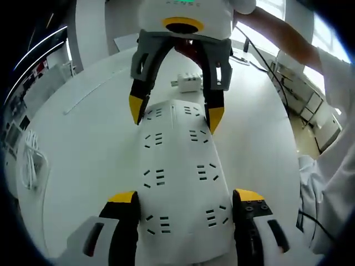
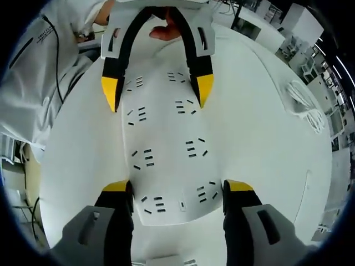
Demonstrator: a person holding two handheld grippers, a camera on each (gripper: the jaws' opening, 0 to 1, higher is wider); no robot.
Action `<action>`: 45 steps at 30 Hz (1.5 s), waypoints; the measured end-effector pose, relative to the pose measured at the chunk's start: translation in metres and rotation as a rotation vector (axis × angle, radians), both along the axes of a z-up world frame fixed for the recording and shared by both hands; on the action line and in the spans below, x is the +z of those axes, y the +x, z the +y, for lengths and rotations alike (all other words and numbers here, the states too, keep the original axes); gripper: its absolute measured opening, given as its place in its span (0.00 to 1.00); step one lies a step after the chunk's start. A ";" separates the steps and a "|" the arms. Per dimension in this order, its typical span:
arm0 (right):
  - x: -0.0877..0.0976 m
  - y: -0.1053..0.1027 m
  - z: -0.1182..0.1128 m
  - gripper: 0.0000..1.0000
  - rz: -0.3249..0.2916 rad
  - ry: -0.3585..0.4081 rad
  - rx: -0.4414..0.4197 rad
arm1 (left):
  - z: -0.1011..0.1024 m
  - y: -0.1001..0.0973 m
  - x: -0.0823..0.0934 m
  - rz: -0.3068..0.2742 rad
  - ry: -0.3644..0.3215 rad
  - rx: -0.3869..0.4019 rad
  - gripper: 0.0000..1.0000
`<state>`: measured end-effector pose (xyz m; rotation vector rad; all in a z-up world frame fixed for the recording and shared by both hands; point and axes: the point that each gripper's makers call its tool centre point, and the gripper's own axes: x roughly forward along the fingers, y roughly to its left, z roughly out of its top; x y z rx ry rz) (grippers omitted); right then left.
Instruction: Straighten the power strip on the desk, plug the charger into it
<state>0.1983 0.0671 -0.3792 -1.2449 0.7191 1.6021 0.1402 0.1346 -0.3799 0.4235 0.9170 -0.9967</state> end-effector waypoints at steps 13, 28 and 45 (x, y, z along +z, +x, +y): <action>-0.001 -0.002 -0.003 0.64 0.001 0.004 -0.036 | -0.003 -0.001 -0.001 0.004 -0.003 -0.024 0.70; -0.001 -0.006 -0.010 0.64 0.003 0.009 -0.111 | -0.009 -0.006 -0.002 0.004 0.014 -0.091 0.70; -0.001 -0.018 -0.017 0.64 -0.005 -0.020 -0.196 | -0.012 -0.002 -0.001 0.001 0.014 -0.164 0.70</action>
